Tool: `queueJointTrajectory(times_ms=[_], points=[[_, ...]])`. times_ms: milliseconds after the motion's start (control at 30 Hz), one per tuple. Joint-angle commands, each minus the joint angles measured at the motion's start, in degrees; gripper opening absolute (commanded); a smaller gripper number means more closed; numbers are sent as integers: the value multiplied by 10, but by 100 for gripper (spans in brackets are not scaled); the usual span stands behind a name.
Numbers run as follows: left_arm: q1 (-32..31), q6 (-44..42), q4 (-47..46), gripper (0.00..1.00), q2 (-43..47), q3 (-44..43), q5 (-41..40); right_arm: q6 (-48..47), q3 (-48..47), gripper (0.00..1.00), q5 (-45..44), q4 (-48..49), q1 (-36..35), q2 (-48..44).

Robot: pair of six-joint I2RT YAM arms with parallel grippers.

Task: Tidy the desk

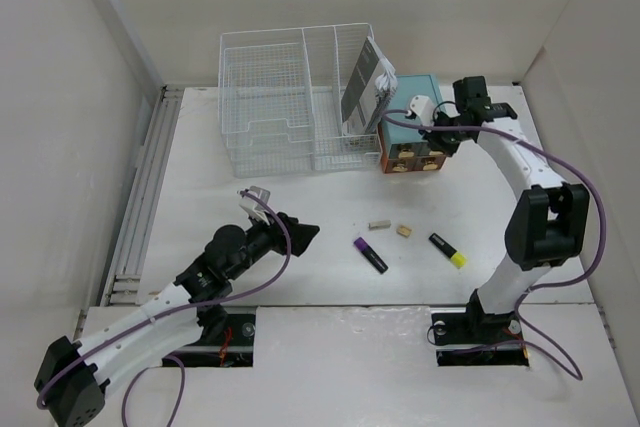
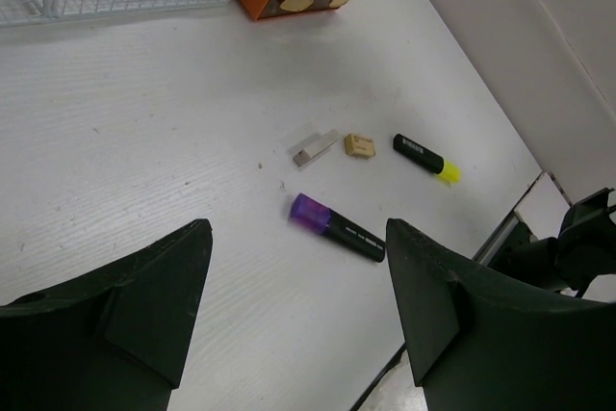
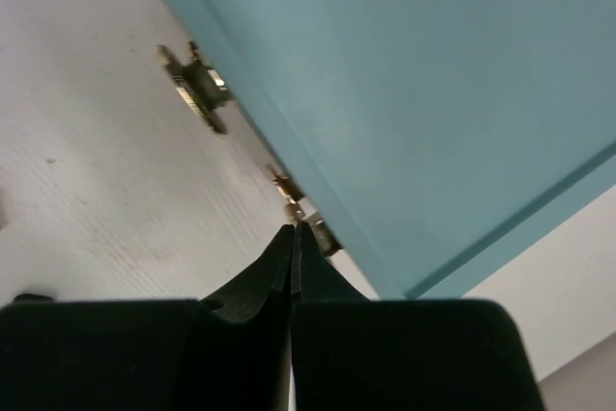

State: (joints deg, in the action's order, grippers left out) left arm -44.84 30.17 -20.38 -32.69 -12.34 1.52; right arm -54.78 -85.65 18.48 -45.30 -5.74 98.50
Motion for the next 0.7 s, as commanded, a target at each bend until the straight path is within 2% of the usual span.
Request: queueJointTrajectory(times_ms=[0, 67, 100, 133, 167, 200, 233, 267, 300, 333, 400, 433, 467, 500, 533, 633, 667], points=[[3, 5, -54, 69, -14, -6, 18, -30, 16, 0, 75, -3, 0, -58], [3, 17, -104, 69, -56, -6, 38, -30, 45, 0, 102, -3, 0, -115], [3, 23, -124, 71, -75, -11, 45, -18, 59, 1, 108, 29, 0, -140], [3, 33, -142, 73, -123, -22, 52, -2, 77, 6, 94, 64, 0, -166], [3, 33, -174, 73, -150, -33, 64, 55, 128, 15, 72, 114, 0, -232], [3, 40, -187, 74, -178, -45, 69, 85, 160, 25, 3, 170, 0, -267], [3, 46, -211, 76, -236, -75, 78, 138, 221, 48, -35, 286, 0, -326], [3, 46, -225, 77, -266, -91, 78, 163, 222, 68, -68, 334, 0, -327], [3, 53, -239, 78, -296, -107, 86, 186, 262, 86, -87, 370, 0, -365], [3, 59, -251, 78, -326, -123, 86, 206, 262, 98, -72, 370, 18, -372], [-3, 65, -277, 81, -413, -181, 94, 243, 231, 100, -20, 328, 33, -372], [-3, 76, -284, 81, -441, -200, 94, 260, 212, 84, 26, 301, 40, -352], [-3, 76, -294, 81, -467, -239, 94, 281, 194, 28, 31, 257, 45, -340], [-9, 84, -300, 81, -517, -260, 89, 324, 176, 7, 31, 240, 50, -327], [-10, 93, -306, 81, -543, -280, 82, 337, 153, 0, 43, 226, 50, -308], [-10, 134, -311, 77, -641, -361, 81, 381, 172, 0, 85, 241, 65, -315], [-10, 147, -311, 72, -663, -378, 76, 394, 185, 0, 85, 257, 65, -339]])
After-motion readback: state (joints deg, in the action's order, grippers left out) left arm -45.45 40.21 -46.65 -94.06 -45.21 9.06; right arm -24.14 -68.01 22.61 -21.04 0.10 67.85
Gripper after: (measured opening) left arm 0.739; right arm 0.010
